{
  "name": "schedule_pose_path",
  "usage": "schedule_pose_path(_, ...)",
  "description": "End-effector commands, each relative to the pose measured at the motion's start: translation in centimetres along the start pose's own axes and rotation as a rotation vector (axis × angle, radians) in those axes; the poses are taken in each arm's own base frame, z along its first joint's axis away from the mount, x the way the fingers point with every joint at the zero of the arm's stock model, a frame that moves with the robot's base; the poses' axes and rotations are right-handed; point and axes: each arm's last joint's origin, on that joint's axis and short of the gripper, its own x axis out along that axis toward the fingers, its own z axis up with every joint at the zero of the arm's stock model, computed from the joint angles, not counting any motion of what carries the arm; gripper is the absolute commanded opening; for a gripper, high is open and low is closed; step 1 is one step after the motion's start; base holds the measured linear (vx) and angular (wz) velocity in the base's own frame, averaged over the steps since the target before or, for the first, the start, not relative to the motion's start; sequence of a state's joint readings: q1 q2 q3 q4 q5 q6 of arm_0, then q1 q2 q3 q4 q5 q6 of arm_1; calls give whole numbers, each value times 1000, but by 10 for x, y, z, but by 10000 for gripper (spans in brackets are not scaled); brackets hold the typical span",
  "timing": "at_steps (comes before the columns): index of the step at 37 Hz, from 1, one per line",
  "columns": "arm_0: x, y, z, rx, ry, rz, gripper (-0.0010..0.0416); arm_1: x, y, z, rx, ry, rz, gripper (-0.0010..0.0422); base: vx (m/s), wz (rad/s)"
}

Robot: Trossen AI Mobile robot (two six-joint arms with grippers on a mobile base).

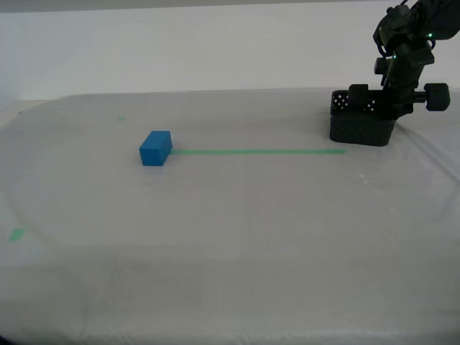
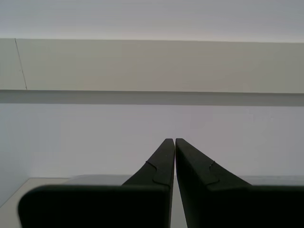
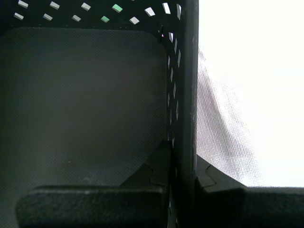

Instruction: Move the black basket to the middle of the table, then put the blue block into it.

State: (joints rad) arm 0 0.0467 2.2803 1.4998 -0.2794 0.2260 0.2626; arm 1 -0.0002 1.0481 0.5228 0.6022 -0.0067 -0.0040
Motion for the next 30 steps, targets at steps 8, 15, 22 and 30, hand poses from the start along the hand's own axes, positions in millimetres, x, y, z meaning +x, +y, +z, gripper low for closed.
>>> schedule_pose_path(8,-20,0,12,-10,-48,21,-1,0,0,1,1,-6,0,0,0,0)
schedule_pose_path(15,-47,0,22,-19,-83,46,-1,0,0,1,1,-6,0,0,0,0)
schedule_pose_path(22,-75,8,27,-43,-100,66,-1,0,0,1,1,-6,0,0,0,0)
schedule_pose_path(30,-103,20,26,-71,-112,93,-1,0,0,1,1,-6,0,0,0,0)
